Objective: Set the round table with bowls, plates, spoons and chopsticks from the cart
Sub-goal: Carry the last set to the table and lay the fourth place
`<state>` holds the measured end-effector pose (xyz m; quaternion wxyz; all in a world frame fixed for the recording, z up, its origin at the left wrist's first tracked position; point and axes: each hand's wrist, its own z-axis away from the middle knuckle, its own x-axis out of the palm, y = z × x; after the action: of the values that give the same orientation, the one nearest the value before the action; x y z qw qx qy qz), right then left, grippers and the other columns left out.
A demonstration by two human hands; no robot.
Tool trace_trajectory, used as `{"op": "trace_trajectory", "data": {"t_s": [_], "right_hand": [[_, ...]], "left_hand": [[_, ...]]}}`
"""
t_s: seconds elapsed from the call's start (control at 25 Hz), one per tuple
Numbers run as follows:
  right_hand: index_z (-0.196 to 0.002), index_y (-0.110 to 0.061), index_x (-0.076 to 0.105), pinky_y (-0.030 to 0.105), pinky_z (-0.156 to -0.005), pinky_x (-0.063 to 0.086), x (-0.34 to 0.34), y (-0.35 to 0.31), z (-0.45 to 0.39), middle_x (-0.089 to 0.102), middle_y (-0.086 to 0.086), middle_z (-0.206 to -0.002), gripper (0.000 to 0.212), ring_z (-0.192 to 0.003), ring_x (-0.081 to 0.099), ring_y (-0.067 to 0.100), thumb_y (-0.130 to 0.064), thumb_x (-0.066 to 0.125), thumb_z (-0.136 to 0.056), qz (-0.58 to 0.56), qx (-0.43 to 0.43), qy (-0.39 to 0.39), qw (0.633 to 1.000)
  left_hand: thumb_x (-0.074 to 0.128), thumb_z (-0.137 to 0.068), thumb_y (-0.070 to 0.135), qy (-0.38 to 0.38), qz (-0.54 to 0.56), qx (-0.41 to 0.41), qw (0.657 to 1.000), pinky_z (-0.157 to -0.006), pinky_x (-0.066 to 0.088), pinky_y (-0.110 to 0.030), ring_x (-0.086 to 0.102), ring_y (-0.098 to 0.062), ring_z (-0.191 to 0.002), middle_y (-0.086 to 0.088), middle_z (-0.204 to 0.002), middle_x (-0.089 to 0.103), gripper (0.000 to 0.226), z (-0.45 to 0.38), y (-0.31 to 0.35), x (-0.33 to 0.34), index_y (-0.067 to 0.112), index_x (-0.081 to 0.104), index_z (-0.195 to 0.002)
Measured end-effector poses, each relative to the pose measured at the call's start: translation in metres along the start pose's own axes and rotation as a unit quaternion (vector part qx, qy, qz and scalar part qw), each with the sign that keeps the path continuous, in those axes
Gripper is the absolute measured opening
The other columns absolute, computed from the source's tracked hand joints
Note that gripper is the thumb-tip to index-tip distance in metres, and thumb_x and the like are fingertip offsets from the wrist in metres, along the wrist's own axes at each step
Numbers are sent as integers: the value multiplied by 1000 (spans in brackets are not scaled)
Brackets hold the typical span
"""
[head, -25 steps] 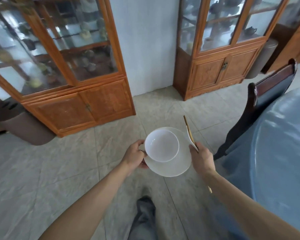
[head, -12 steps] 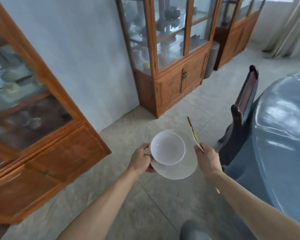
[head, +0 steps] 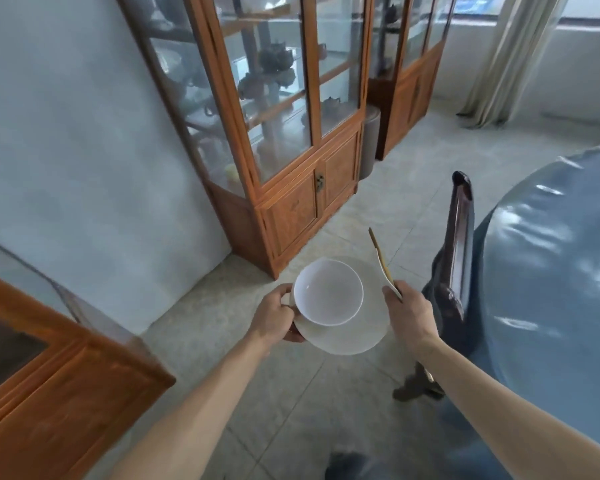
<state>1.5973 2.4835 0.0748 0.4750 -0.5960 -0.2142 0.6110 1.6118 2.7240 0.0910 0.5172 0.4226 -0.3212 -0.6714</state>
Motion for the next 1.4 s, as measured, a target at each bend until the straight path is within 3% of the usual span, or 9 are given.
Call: {"op": "trace_trajectory", "data": {"t_s": [0.12, 0.44, 0.72, 0.88, 1.28, 1.4], "right_hand": [[-88, -23, 60, 29, -52, 44, -15, -16, -51, 64, -1, -76, 22, -65, 59, 17, -32, 43, -100, -9, 0, 16, 1000], [-87, -23, 61, 32, -54, 47, -47, -28, -160, 64, 1, -74, 22, -63, 58, 19, -32, 44, -99, -35, 33, 86, 995], [-85, -23, 61, 30, -54, 48, -65, -31, -243, 65, -1, -74, 22, -65, 60, 18, -29, 46, -100, -43, 72, 166, 983], [-85, -20, 64, 30, -53, 45, -74, -37, -285, 65, 0, -74, 23, -61, 57, 15, -27, 47, -100, -69, 106, 223, 967], [-67, -24, 55, 33, -58, 40, -139, -1, -314, 59, -3, -68, 31, -63, 49, 16, -25, 46, -96, -97, 221, 388, 889], [-66, -27, 54, 32, -56, 39, -168, 24, -308, 57, -5, -66, 32, -62, 48, 15, -27, 46, -96, -121, 251, 439, 854]], "left_hand": [[35, -80, -4, -19, 1, 3, 1000, -57, 61, -38, 73, -30, -82, -13, -109, 70, 60, -49, 36, 12, 27, 59, -124], [38, -84, -1, -92, -38, 44, 994, -57, 62, -40, 70, -29, -91, -8, -111, 67, 55, -172, 119, 50, 26, 58, -127], [36, -86, -4, -188, -67, 60, 978, -54, 60, -36, 72, -32, -83, -16, -104, 70, 54, -281, 176, 92, 40, 61, -105], [36, -83, -4, -228, -96, 75, 966, -51, 59, -35, 72, -30, -76, -13, -97, 71, 58, -339, 215, 119, 48, 61, -91], [33, -82, -7, -410, -200, 113, 883, -54, 60, -38, 72, -27, -68, -14, -93, 72, 56, -408, 291, 258, 32, 62, -111], [36, -86, -6, -458, -226, 135, 849, -52, 60, -36, 72, -28, -71, -13, -97, 71, 53, -401, 307, 319, 39, 62, -96]]}}
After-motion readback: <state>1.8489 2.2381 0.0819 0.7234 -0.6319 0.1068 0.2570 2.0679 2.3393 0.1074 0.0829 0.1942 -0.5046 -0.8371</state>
